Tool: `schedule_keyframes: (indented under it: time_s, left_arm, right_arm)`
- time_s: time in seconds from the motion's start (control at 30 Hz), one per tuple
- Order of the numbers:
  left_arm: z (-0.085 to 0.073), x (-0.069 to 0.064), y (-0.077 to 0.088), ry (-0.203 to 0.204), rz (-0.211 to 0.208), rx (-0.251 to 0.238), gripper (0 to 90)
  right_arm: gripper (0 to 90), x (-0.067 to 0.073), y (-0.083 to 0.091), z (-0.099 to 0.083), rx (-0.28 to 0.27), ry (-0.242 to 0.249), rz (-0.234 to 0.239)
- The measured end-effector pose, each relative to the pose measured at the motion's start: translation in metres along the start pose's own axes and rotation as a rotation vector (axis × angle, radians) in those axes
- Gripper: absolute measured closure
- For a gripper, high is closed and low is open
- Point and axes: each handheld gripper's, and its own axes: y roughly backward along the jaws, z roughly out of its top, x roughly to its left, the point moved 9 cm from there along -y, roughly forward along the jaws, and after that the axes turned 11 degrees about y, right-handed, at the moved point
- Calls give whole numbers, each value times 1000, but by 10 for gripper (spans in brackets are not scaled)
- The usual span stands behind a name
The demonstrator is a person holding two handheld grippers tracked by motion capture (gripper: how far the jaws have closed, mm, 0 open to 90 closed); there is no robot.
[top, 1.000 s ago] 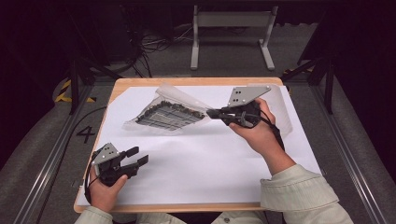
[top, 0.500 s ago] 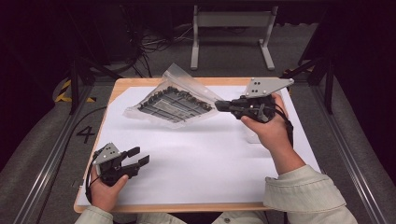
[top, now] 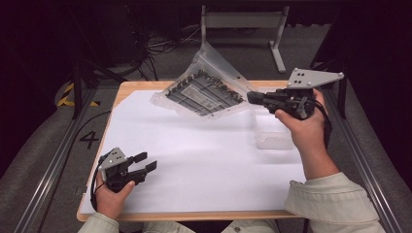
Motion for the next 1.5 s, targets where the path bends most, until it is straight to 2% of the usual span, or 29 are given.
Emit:
schedule_keyframes:
  time_s: [0.23,0.47,0.77,0.97,1.5]
  left_arm:
    - [0,-1,-1,2,-2,9,445]
    - [2,-2,-5,-5,-6,5,445]
    - [4,-4,-10,-14,-16,13,445]
    - [5,-5,-13,-15,-22,17,446]
    - [5,-5,-14,-16,-19,22,448]
  right_arm:
    - [893,-20,28,-4,32,-47,-75]
    - [893,-35,53,-8,65,-68,-141]
    - [892,-46,79,-10,72,-90,-190]
    - [892,-54,99,-16,84,-142,-224]
    - [892,-73,140,-28,121,-186,-322]
